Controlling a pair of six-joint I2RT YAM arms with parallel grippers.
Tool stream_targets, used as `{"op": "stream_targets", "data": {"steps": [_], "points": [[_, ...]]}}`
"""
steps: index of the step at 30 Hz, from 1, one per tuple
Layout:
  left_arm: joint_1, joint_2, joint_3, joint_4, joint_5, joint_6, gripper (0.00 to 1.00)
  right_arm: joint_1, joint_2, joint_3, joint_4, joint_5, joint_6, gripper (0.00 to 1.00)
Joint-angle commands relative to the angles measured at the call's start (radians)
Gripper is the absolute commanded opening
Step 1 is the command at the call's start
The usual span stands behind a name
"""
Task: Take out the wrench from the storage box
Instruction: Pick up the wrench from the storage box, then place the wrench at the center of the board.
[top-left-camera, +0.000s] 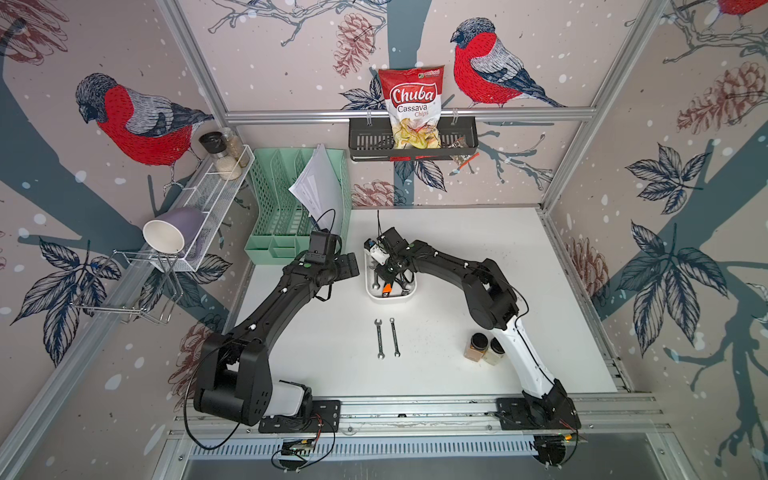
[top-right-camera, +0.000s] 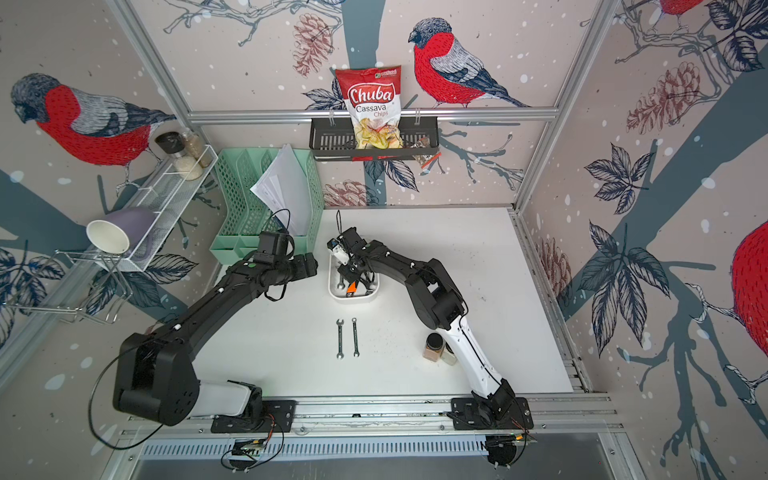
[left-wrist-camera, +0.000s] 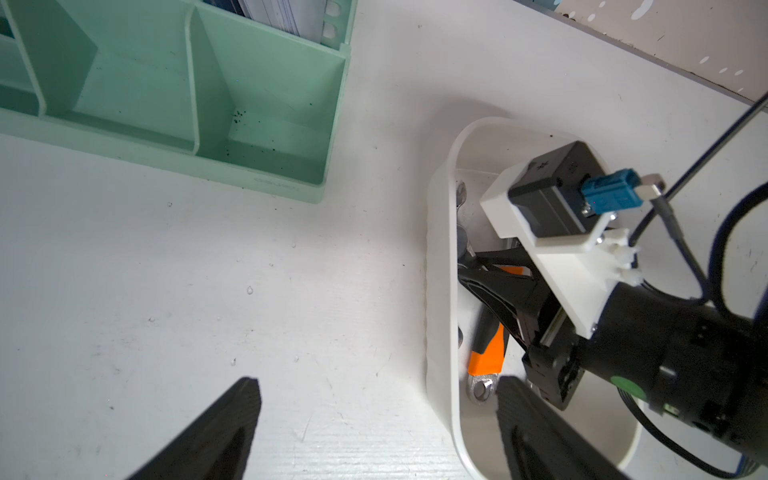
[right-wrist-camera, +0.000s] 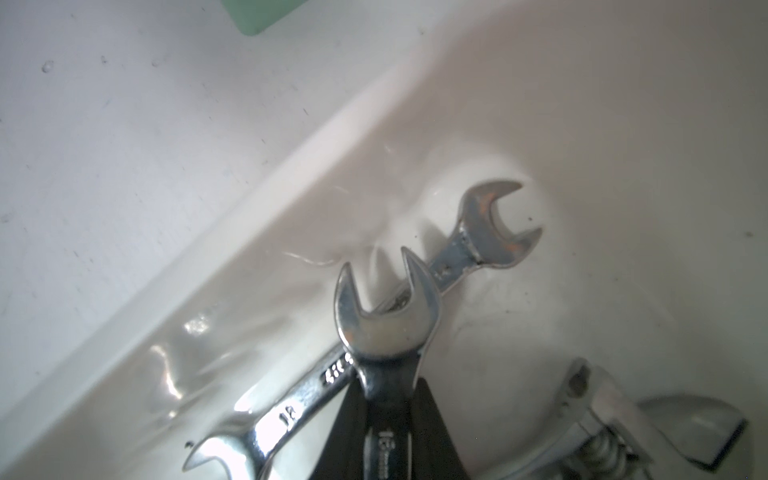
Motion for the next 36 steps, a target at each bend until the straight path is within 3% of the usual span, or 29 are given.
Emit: {"op": "stream_targets", "data": {"steps": [1,4,15,27,36], "points": [[0.002,0.001,0.002,0.007,-0.011,0.008,0.92,0.001,0.014,0.018,-0.017,0.036,0.014,0.07],[0.003,0.004,0.002,0.006,-0.008,0.007,0.92,0.001,0.022,0.046,-0.026,0.062,0.031,0.00],[0.005,0.005,0.002,0.007,0.004,0.006,0.92,-0.016,0.051,0.212,-0.088,0.143,0.158,0.00],[0.006,-0.018,0.002,0.012,0.018,0.006,0.92,-0.040,0.020,0.327,-0.124,0.083,0.321,0.00],[0.005,-0.049,0.002,0.015,0.028,0.006,0.92,-0.060,-0.088,0.310,-0.174,-0.023,0.449,0.00]]}}
